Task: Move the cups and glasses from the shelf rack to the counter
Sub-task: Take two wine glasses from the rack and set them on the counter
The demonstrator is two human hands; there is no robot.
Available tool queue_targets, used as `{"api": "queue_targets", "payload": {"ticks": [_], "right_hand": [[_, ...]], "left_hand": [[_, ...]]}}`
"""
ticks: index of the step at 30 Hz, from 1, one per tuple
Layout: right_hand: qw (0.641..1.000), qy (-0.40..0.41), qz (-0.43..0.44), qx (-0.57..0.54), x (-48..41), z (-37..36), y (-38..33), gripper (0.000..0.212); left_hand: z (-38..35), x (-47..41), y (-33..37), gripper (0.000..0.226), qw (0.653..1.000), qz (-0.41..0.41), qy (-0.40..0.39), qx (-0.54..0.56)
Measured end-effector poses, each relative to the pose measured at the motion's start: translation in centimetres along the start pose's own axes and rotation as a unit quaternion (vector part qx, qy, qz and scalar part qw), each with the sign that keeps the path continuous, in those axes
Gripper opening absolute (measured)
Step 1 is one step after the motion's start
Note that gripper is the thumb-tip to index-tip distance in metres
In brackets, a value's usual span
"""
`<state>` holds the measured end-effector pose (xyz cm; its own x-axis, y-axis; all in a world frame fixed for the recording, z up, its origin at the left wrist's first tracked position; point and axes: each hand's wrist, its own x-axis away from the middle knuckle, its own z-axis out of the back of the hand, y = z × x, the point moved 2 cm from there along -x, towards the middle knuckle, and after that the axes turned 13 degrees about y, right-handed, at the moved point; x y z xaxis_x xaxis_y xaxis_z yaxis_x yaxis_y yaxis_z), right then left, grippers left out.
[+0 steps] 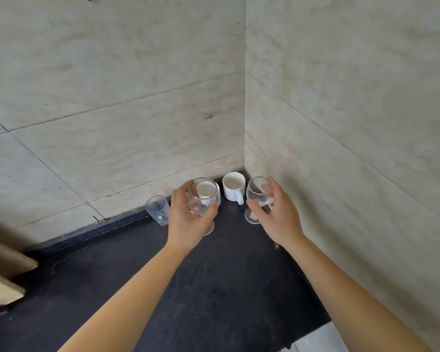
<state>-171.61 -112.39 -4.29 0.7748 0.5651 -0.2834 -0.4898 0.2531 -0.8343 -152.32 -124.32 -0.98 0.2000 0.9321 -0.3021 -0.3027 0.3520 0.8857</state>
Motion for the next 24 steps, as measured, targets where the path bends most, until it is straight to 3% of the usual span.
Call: {"api": "queue_targets", "payload": {"ticks": [2,6,12,17,24], "right_hand": [[1.0,-0.016,-0.01,0.014,-0.7,-1.3,2.0,0.06],[0.996,-0.05,-0.07,0.005,-1.9,-4.6,5.9,0.047],[0.994,-0.068,-0.088,0.003,-3.4,-8.9,10.4,0.045],[0.99,-0.084,-0.112,0.015,-4.5,-11.5,13.3,0.059],[0.988,-0.081,-0.13,0.016,-5.1,-12.7,14.4,0.071]], "left_hand": [[-2.0,-0.8,-2.2,0.051,1.0,0.015,-0.016,-0.016],[-6.1,-2.0,-7.1,0.059,0.996,0.057,-0.056,-0.034],[-11.2,-4.0,-12.2,0.063,0.992,0.04,-0.097,-0.067],[-13.6,-4.8,-15.0,0.069,0.99,0.037,-0.112,-0.074],[-14.9,-5.2,-15.4,0.058,0.988,0.002,-0.128,-0.081]]}}
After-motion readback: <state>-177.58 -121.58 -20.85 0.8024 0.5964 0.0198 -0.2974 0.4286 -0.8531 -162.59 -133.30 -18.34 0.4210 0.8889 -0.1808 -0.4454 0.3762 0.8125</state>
